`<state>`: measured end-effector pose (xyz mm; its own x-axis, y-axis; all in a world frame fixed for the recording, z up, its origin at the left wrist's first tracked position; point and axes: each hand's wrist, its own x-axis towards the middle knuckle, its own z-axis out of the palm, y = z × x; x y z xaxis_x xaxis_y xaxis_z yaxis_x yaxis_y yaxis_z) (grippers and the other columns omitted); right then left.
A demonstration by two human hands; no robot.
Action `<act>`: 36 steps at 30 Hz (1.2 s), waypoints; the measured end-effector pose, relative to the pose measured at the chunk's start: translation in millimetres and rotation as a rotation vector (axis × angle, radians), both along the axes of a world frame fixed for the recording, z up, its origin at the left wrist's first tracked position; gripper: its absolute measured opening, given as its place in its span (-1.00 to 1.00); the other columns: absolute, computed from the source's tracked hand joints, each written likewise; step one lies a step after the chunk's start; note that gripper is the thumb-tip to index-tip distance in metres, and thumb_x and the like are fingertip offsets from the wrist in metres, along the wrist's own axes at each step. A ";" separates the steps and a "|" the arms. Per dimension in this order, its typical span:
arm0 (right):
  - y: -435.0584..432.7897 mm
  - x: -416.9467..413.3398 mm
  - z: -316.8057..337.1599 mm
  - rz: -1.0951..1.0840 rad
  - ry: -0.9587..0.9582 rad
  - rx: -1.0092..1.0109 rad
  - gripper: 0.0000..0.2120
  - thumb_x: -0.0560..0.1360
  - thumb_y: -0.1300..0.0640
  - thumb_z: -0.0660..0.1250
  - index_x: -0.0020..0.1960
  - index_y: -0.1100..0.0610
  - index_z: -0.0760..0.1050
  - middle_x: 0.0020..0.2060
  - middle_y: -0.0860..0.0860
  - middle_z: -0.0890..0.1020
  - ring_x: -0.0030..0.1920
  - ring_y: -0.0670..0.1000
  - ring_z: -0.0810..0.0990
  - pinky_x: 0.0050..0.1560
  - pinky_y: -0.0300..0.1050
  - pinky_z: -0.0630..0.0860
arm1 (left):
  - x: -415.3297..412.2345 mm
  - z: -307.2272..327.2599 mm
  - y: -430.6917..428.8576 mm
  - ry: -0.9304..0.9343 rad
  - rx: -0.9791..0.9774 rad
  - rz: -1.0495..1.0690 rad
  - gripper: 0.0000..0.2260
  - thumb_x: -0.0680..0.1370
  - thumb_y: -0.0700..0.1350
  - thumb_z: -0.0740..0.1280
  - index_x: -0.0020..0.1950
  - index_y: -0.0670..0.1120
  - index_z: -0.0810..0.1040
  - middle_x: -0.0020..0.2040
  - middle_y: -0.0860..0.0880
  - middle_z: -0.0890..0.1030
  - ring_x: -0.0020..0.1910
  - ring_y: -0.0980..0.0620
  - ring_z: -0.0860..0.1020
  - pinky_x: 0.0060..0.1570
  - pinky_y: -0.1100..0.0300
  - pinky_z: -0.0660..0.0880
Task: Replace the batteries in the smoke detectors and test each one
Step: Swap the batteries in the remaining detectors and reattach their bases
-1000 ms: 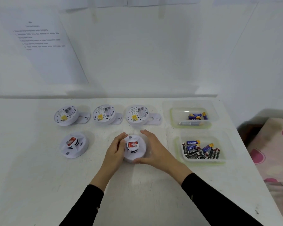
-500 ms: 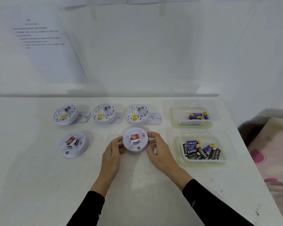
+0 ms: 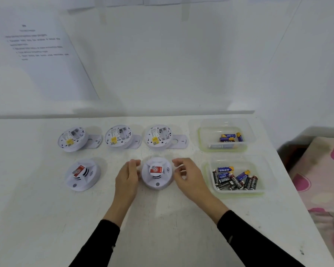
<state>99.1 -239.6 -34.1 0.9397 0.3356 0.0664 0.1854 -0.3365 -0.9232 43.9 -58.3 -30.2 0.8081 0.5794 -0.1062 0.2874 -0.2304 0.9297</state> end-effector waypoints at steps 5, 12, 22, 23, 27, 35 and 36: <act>11.0 56.4 31.9 -0.033 -0.093 -0.172 -0.66 0.53 0.39 0.16 0.27 0.23 0.45 0.12 0.07 0.49 0.06 -0.01 0.51 0.09 -0.29 0.39 | 55.9 26.8 4.9 -0.031 0.061 -0.125 -0.58 0.52 0.01 0.46 0.30 -0.04 0.43 0.23 0.02 0.52 0.20 0.05 0.52 0.05 0.36 0.42; -18.7 129.4 67.7 -0.104 -0.153 -0.366 -0.64 0.51 0.45 0.10 0.20 0.29 0.54 0.15 0.18 0.56 0.16 0.11 0.54 0.10 -0.30 0.37 | 114.8 32.7 10.7 0.212 0.118 -0.546 0.10 0.42 -0.08 0.57 0.61 -0.01 -0.25 0.62 -0.03 -0.01 0.57 -0.05 0.14 0.39 0.22 0.20; -96.6 166.6 84.1 0.005 0.095 -1.014 -0.62 0.55 0.38 0.14 0.32 0.21 0.47 0.33 0.09 0.48 0.26 0.10 0.51 0.16 -0.15 0.45 | 135.3 36.5 30.2 0.316 0.420 -0.627 -0.02 0.33 0.07 0.62 0.57 -0.06 0.13 0.50 -0.06 0.27 0.43 -0.05 0.31 0.39 0.02 0.33; -97.8 166.5 82.6 0.022 0.088 -1.058 -0.63 0.56 0.36 0.14 0.33 0.21 0.45 0.33 0.10 0.47 0.26 0.11 0.51 0.19 -0.13 0.45 | 132.2 38.5 24.7 0.240 0.387 -0.592 -0.05 0.33 0.04 0.62 0.56 -0.05 0.15 0.47 -0.03 0.29 0.38 -0.01 0.34 0.33 0.09 0.35; -101.8 172.7 72.2 0.047 0.017 -1.177 -0.74 0.57 0.26 0.21 0.23 0.24 0.52 0.18 0.14 0.58 0.16 0.12 0.58 0.19 -0.04 0.51 | 118.9 57.1 -2.8 -0.032 0.050 -0.490 -0.14 0.33 -0.06 0.63 0.51 0.04 0.23 0.38 0.09 0.36 0.26 0.13 0.47 0.20 0.20 0.49; -114.3 176.1 68.2 0.078 0.027 -1.042 -0.91 0.54 0.13 0.31 -0.01 0.15 0.52 -0.01 0.03 0.57 -0.07 0.03 0.48 -0.13 -0.20 0.38 | 105.1 72.5 -35.3 -0.173 -0.477 -0.564 -0.18 0.22 -0.11 0.68 0.38 -0.03 0.35 0.29 -0.09 0.56 0.10 0.14 0.64 0.01 0.30 0.56; -116.1 174.1 67.4 0.060 0.019 -0.984 -0.92 0.55 0.14 0.29 -0.04 0.15 0.49 0.00 0.04 0.59 -0.07 0.04 0.50 -0.15 -0.20 0.39 | 105.1 72.2 -36.9 -0.188 -0.566 -0.562 -0.12 0.17 -0.06 0.70 0.40 -0.07 0.35 0.28 -0.10 0.57 0.11 0.11 0.64 0.02 0.27 0.56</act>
<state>273.2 -355.7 33.3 0.9173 0.2799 -0.2833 0.2150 -0.9468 -0.2394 148.9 -95.1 42.0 0.9953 -0.0181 -0.0950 0.0966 0.2252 0.9695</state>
